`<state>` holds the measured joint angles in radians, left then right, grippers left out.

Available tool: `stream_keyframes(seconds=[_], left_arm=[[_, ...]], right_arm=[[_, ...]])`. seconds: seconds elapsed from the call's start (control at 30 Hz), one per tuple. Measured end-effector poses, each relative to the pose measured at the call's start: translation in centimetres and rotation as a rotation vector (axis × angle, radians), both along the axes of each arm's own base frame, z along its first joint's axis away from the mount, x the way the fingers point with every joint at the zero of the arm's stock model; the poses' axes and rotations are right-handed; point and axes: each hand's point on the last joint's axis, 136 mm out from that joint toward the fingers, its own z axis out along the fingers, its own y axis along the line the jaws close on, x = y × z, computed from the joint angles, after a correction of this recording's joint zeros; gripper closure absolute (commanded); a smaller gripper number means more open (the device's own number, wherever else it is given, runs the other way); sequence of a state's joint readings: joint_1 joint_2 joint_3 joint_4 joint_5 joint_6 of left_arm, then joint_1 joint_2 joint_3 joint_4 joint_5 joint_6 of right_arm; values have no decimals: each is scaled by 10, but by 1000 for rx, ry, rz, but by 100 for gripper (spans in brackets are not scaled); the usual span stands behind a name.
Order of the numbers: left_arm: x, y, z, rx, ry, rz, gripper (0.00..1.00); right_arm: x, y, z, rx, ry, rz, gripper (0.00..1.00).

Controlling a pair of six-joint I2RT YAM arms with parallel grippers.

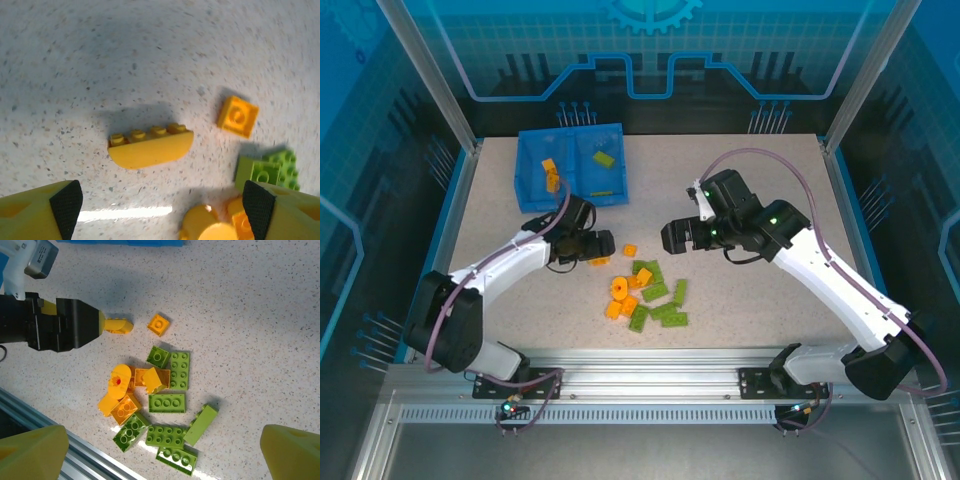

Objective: Sort the legos into containers by color

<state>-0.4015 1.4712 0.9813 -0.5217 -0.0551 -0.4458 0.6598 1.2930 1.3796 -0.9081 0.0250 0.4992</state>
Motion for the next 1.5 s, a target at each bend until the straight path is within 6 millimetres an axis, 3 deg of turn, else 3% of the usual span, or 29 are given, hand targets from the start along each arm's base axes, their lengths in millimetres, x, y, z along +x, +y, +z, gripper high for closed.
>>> stream_keyframes(seconds=[0.2,0.4,0.53,0.6,0.77,0.93,1.1,1.3,1.4,1.5], left_arm=[[3,-15,9,190,25,-390,5],[5,-7,-26,328,130,-576,11],[7,-4,-54,371,200,-619,21],[7,-5,-63,370,216,-628,31],[10,-12,-65,335,208,-606,55],[10,-13,-66,311,215,-546,68],[11,-11,-65,300,218,-465,72],[14,-6,-44,300,178,-373,76],[22,2,-14,320,113,-310,76],[48,17,36,321,-17,-203,76]], right_arm=[[-1,-1,-2,2,6,-7,0],[-1,-1,-1,4,4,-8,0],[-6,-6,2,10,-10,-12,0],[-8,-9,6,14,-24,-17,0],[-10,-14,11,22,-41,-30,0],[-13,-12,3,25,-14,-19,0],[-18,10,-2,96,45,60,0],[-18,25,-7,140,82,100,0],[-17,26,-6,144,83,99,0],[-17,25,-6,143,82,94,0]])
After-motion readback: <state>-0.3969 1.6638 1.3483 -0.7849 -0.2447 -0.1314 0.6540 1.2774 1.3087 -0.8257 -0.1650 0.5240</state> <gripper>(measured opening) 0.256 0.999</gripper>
